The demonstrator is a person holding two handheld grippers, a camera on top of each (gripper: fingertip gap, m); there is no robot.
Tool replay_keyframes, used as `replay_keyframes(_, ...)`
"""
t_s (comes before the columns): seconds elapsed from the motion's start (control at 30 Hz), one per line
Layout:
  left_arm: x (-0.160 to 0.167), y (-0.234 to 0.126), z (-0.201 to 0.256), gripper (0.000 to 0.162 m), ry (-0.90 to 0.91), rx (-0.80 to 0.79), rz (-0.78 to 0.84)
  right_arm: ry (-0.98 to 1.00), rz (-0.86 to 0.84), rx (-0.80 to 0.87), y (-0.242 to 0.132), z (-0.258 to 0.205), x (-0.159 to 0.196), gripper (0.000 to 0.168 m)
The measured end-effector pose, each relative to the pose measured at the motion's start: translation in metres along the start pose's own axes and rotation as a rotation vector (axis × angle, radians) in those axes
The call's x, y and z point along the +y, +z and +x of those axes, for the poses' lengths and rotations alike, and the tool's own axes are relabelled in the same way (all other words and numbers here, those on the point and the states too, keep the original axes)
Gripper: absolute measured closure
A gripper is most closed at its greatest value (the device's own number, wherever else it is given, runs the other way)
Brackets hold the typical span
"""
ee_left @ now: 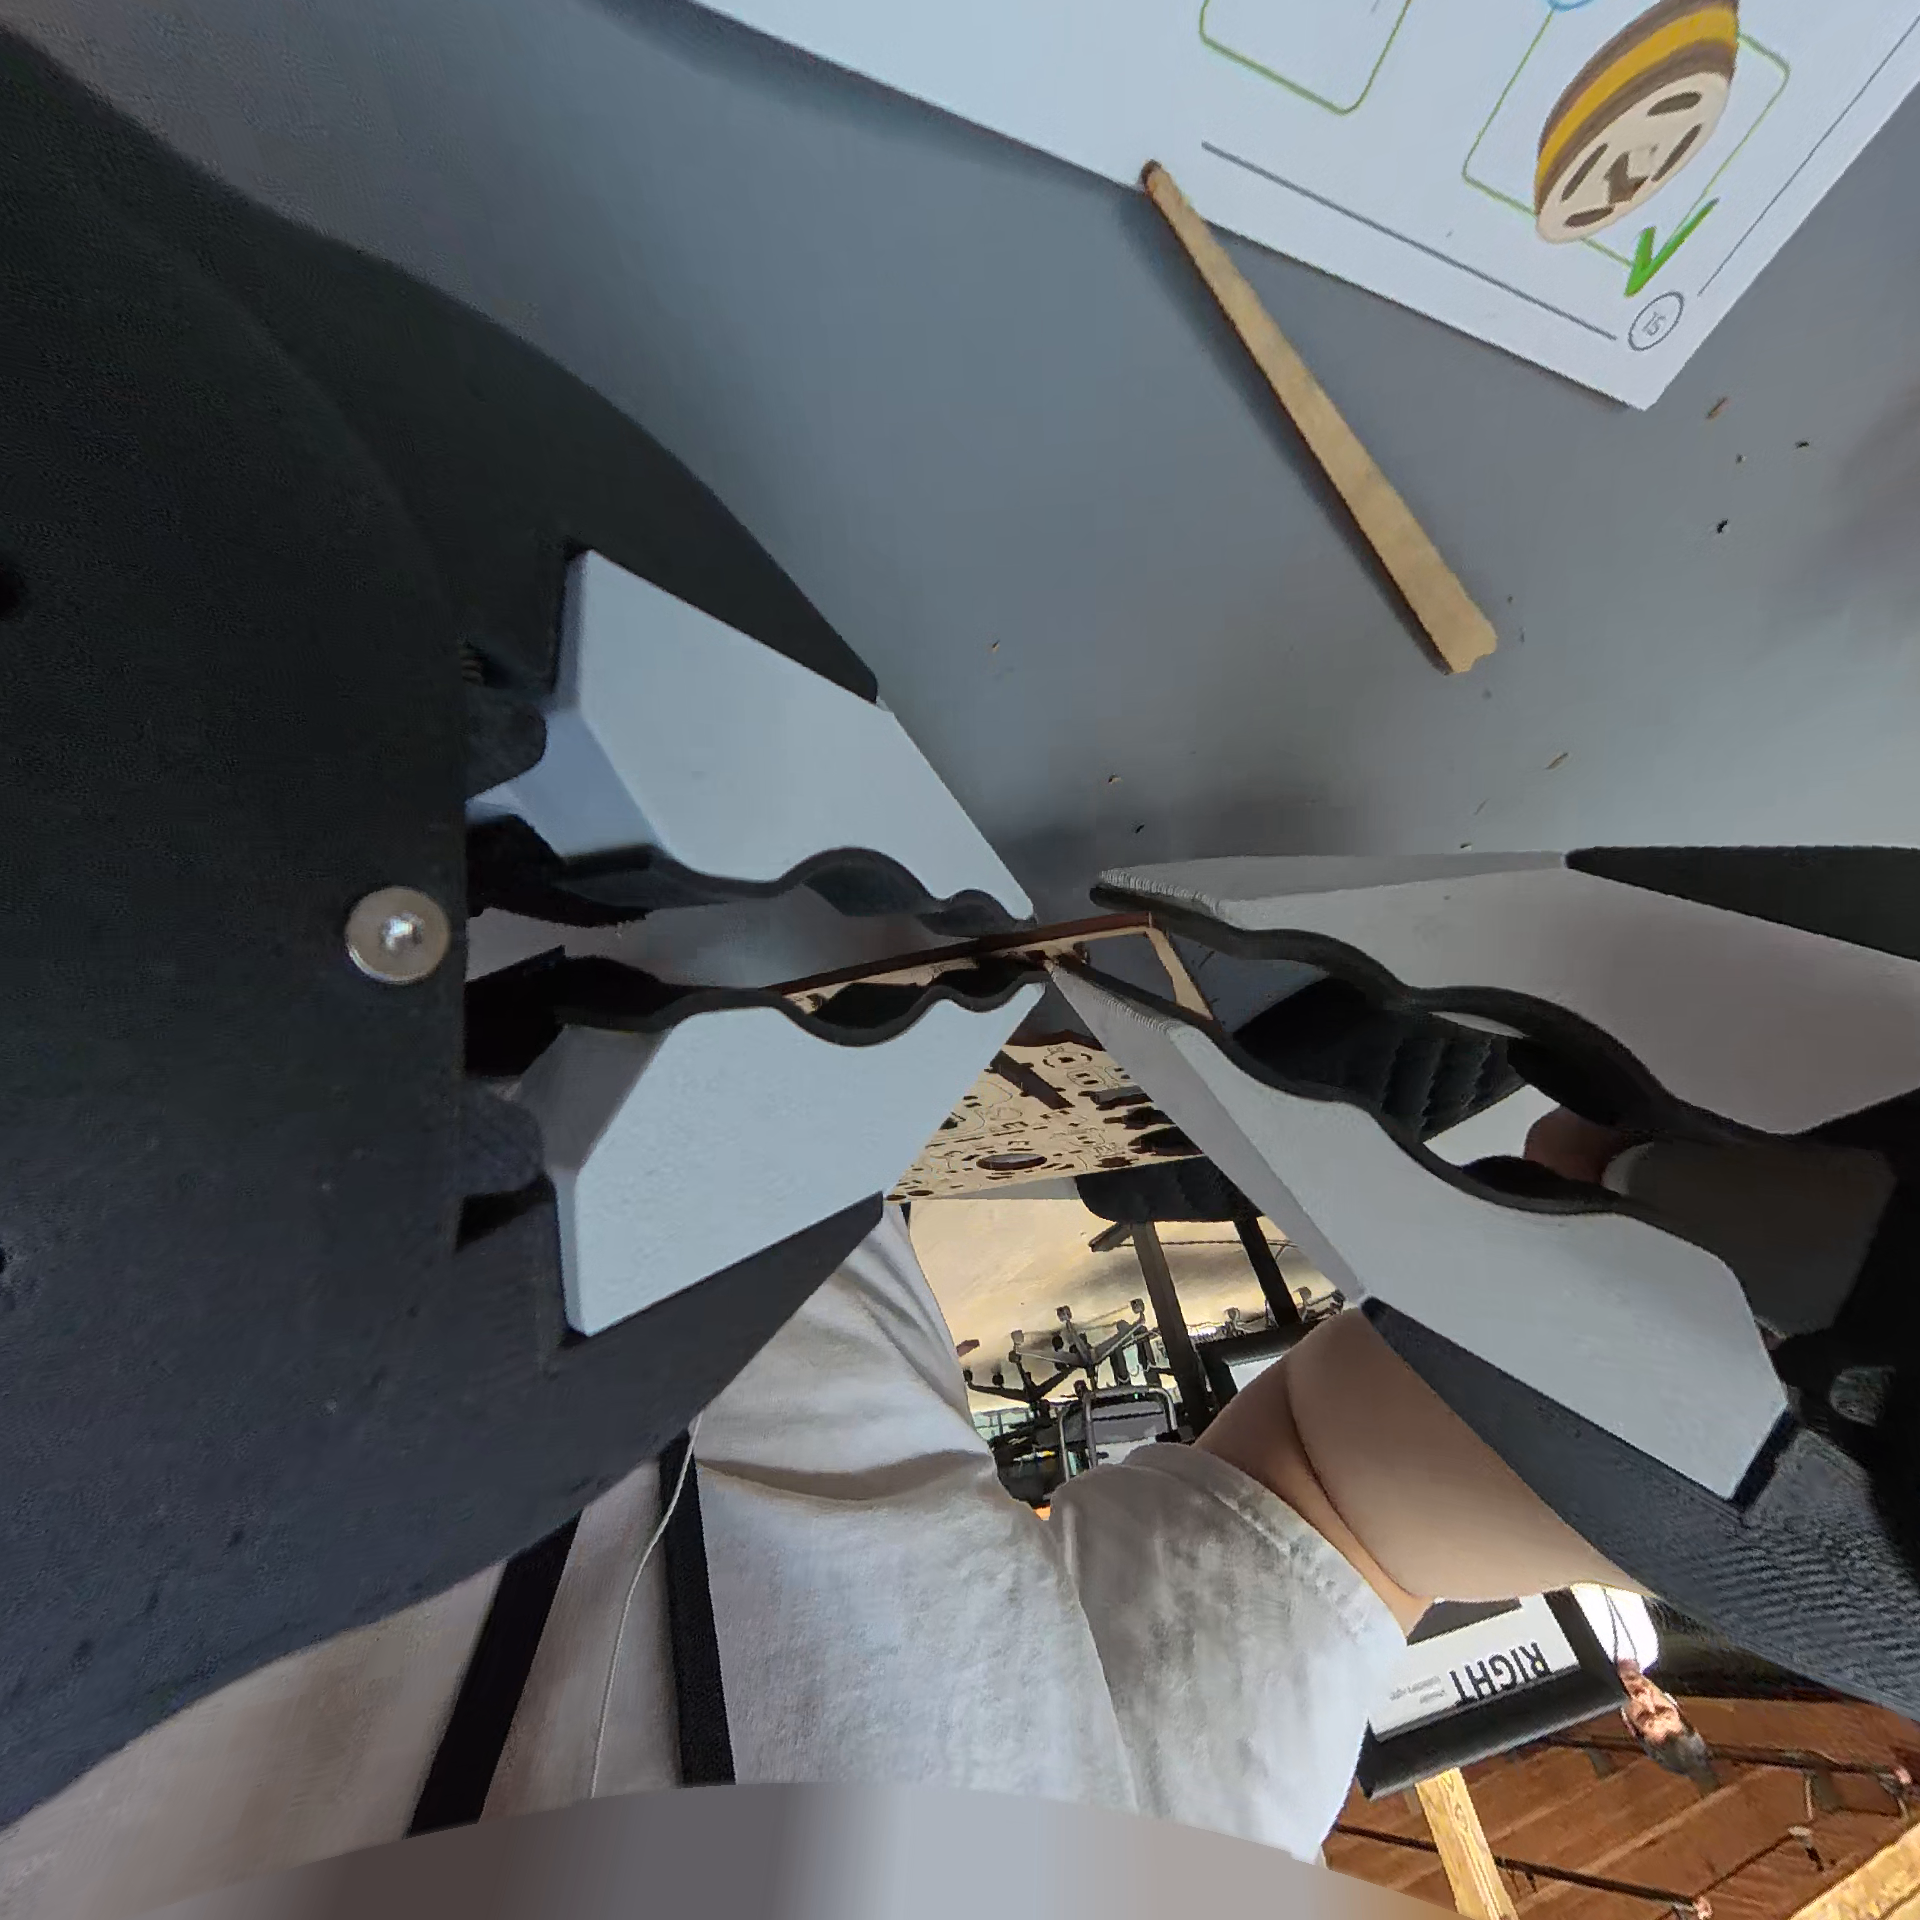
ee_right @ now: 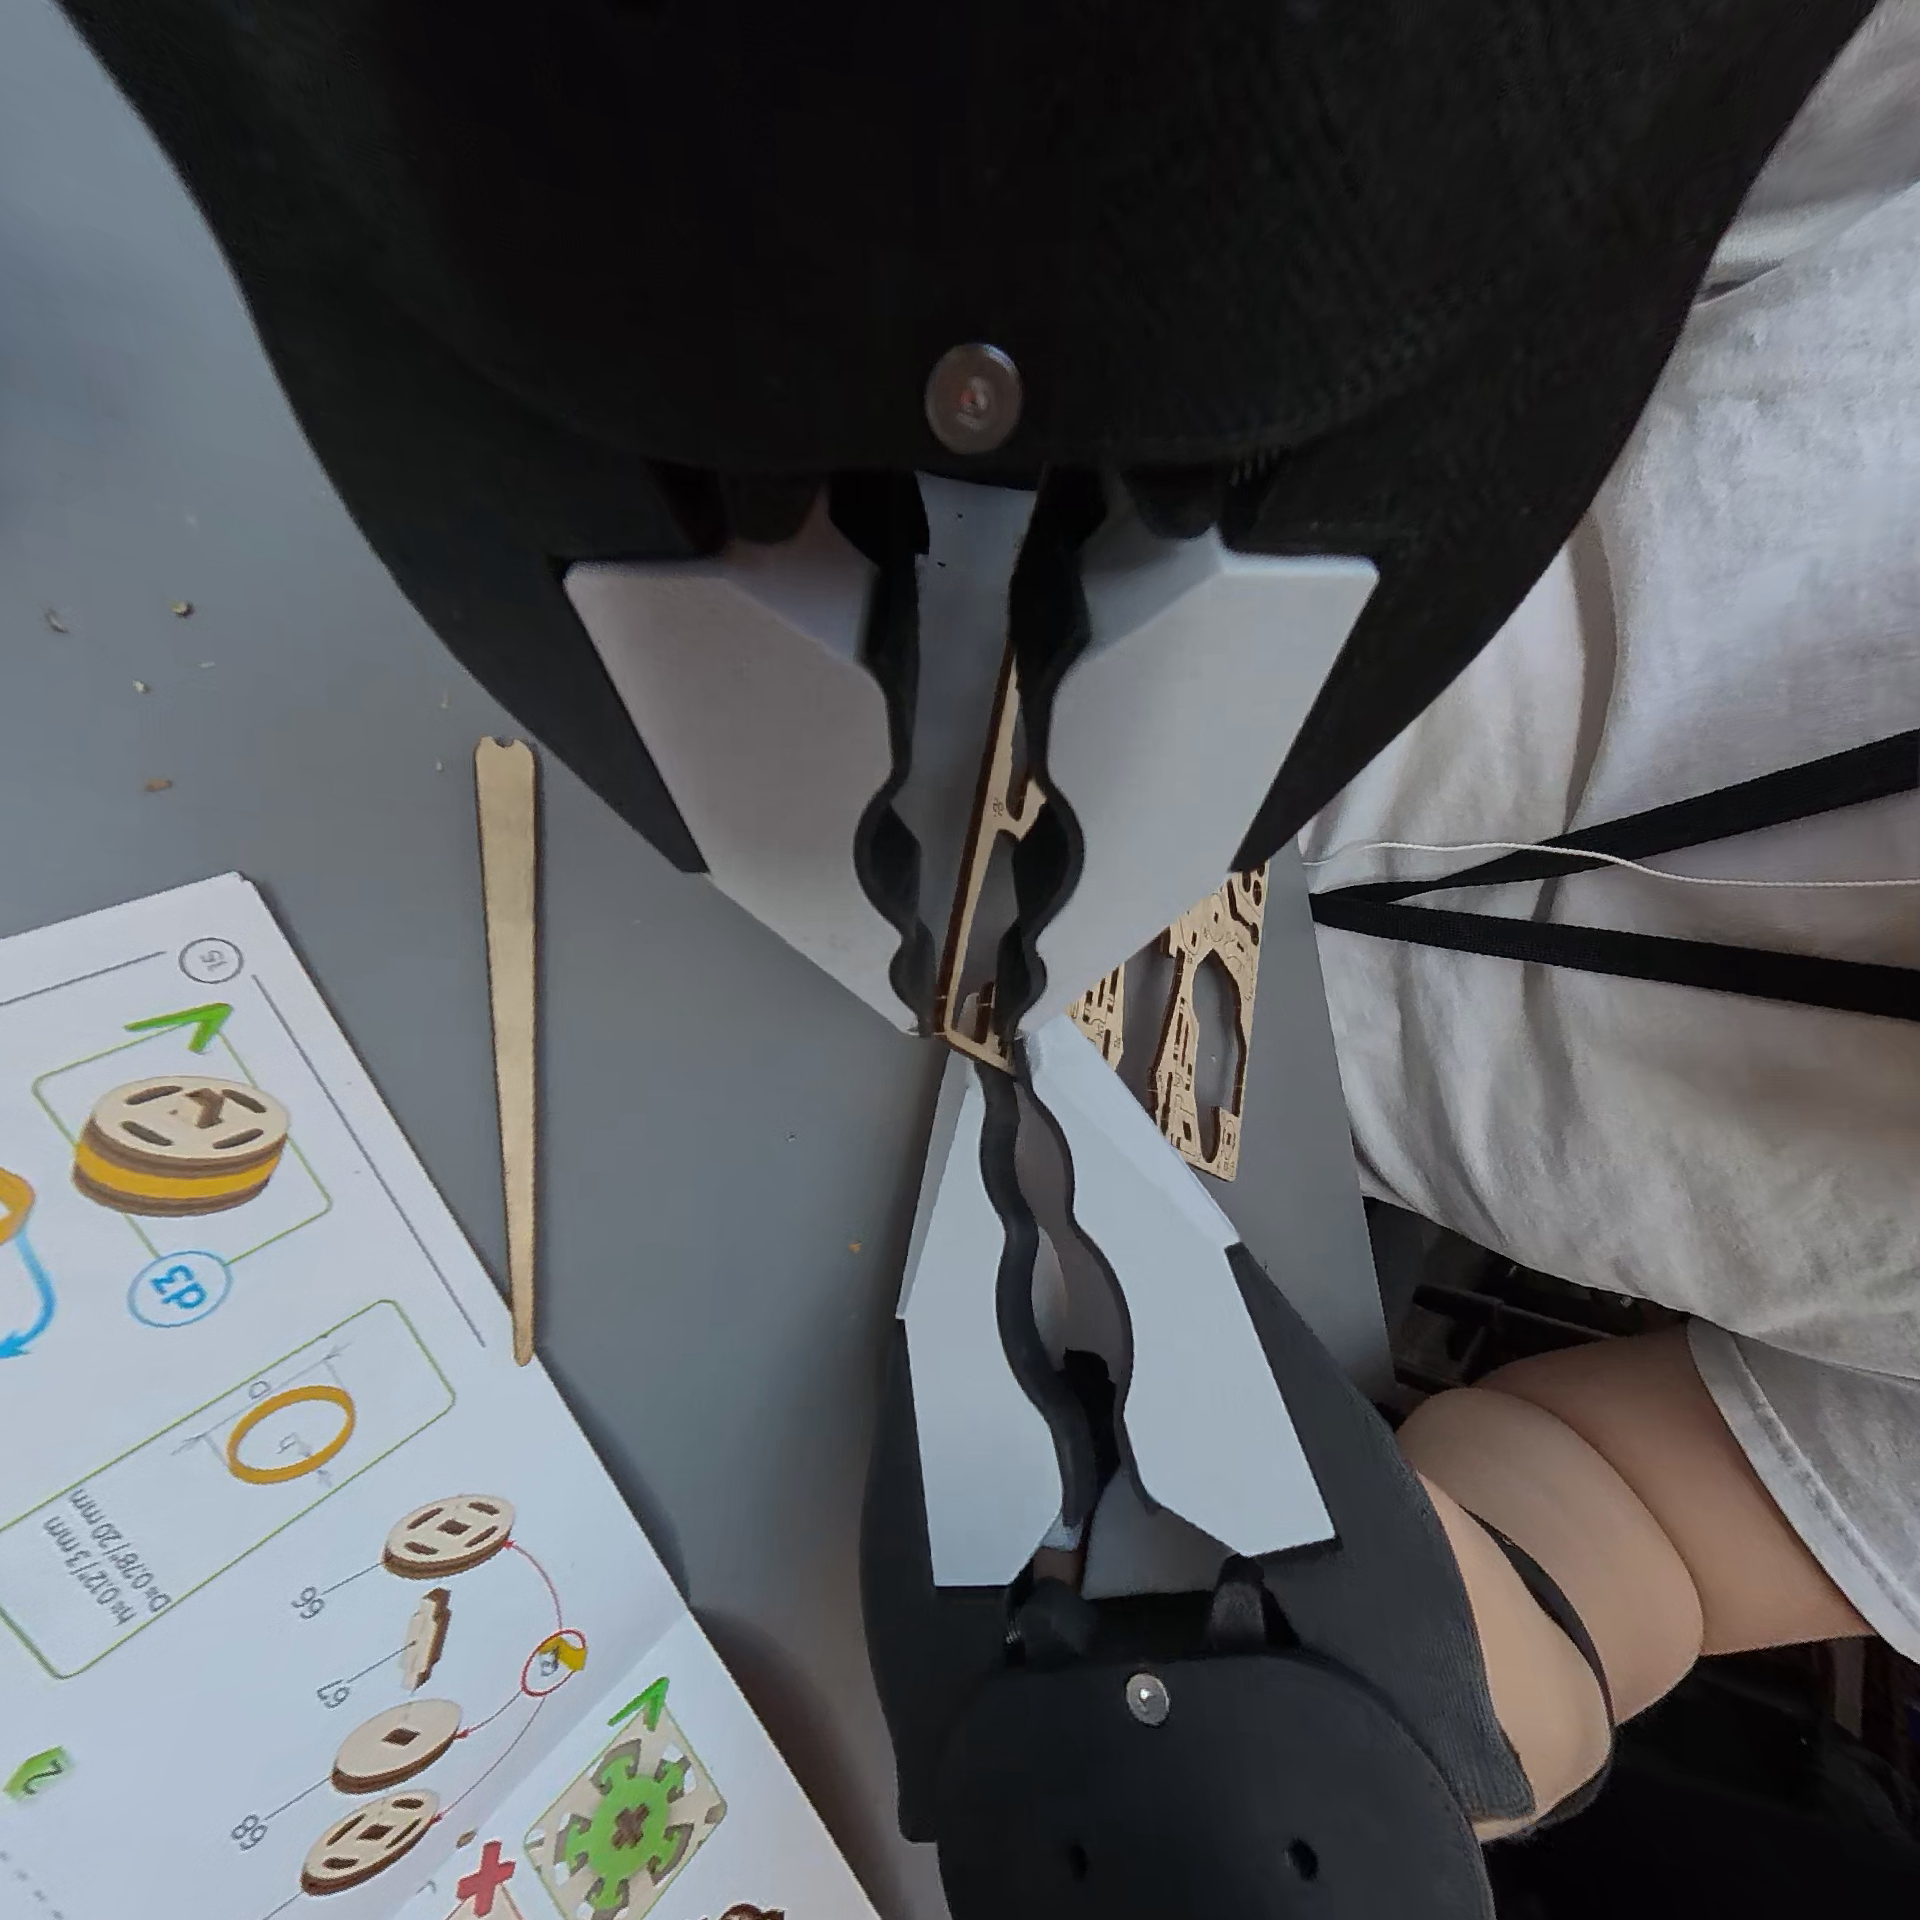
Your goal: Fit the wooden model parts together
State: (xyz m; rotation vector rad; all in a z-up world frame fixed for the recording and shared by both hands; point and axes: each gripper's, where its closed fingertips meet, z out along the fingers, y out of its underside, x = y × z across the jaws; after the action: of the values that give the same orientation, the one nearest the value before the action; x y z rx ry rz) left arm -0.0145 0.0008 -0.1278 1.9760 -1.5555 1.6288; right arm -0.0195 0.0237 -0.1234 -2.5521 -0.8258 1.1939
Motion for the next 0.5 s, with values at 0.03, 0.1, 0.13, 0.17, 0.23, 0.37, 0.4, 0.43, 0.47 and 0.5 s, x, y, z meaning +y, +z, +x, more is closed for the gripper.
replay_keyframes(0.03, 0.0014, 0.0004, 0.0004, 0.159, 0.010, -0.001, -0.005, -0.011, -0.002, 0.001, 0.0006, -0.0008, 0.0007, 0.159)
replay_keyframes(0.1, 0.0024, -0.0001, 0.0035, 0.159, 0.002, 0.024, -0.004, -0.013, 0.009, -0.013, 0.0000, -0.0041, 0.0004, 0.159)
replay_keyframes(0.13, 0.0015, -0.0008, 0.0047, 0.159, -0.003, 0.036, 0.006, -0.010, 0.020, -0.020, -0.0009, -0.0053, -0.0006, 0.160)
replay_keyframes(0.17, 0.0006, -0.0012, 0.0046, 0.159, -0.003, 0.038, 0.018, -0.009, 0.030, -0.016, -0.0017, -0.0049, -0.0014, 0.160)
replay_keyframes(0.23, 0.0008, -0.0008, 0.0045, 0.159, -0.007, 0.039, 0.017, -0.008, 0.032, -0.012, -0.0017, -0.0045, -0.0009, 0.160)
replay_keyframes(0.37, 0.0024, 0.0003, 0.0043, 0.159, -0.014, 0.050, 0.009, -0.017, 0.019, -0.003, -0.0011, -0.0040, 0.0010, 0.160)
replay_keyframes(0.4, 0.0030, -0.0002, 0.0047, 0.159, -0.021, 0.057, 0.008, -0.018, 0.019, -0.002, -0.0015, -0.0040, 0.0012, 0.159)
replay_keyframes(0.43, 0.0030, -0.0010, 0.0052, 0.159, -0.028, 0.066, 0.013, -0.016, 0.021, -0.003, -0.0020, -0.0041, 0.0011, 0.160)
replay_keyframes(0.47, 0.0025, -0.0018, 0.0059, 0.159, -0.036, 0.075, 0.021, -0.016, 0.027, -0.006, -0.0028, -0.0046, 0.0004, 0.160)
replay_keyframes(0.5, 0.0019, -0.0024, 0.0066, 0.160, -0.039, 0.083, 0.028, -0.015, 0.033, -0.009, -0.0034, -0.0051, -0.0004, 0.160)
